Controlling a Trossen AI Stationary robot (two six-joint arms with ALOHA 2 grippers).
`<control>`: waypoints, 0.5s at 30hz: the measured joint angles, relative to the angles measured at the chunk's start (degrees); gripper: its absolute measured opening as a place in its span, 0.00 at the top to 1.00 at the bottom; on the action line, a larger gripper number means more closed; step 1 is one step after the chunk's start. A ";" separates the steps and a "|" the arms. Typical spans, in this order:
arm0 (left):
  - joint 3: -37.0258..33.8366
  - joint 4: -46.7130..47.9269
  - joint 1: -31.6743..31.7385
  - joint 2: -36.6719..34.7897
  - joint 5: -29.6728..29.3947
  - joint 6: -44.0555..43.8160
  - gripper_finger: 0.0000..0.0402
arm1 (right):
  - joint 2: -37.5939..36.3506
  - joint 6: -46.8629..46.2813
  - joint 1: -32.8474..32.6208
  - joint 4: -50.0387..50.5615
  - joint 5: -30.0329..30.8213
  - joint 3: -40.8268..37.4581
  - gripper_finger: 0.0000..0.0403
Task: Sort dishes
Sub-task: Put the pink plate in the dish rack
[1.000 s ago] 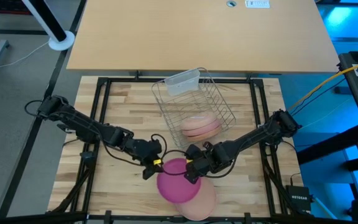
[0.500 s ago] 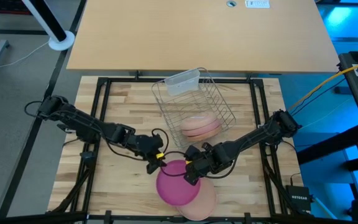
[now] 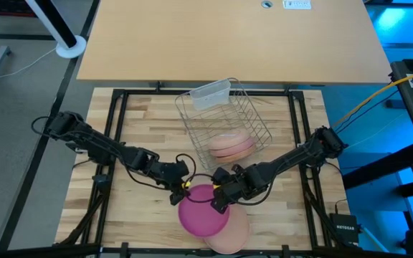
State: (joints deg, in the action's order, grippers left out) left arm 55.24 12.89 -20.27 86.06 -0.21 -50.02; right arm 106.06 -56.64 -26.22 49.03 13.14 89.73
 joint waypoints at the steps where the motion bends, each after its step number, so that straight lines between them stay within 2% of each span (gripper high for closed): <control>1: 0.00 -0.05 0.00 -0.07 0.00 -0.07 0.63 | 0.00 0.00 0.00 0.01 0.06 0.00 0.99; 10: -0.02 0.79 0.04 -0.33 -0.39 -1.14 0.95 | 0.00 -0.51 0.00 -0.52 -0.74 0.02 0.99; 15: -0.07 0.63 0.00 -0.28 -0.35 -2.37 0.96 | -0.02 -0.57 0.04 -0.72 -3.13 0.02 0.98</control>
State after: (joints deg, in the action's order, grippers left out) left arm 55.18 13.51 -20.27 85.78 -0.55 -52.38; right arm 106.04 -57.21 -26.17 48.32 10.01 89.76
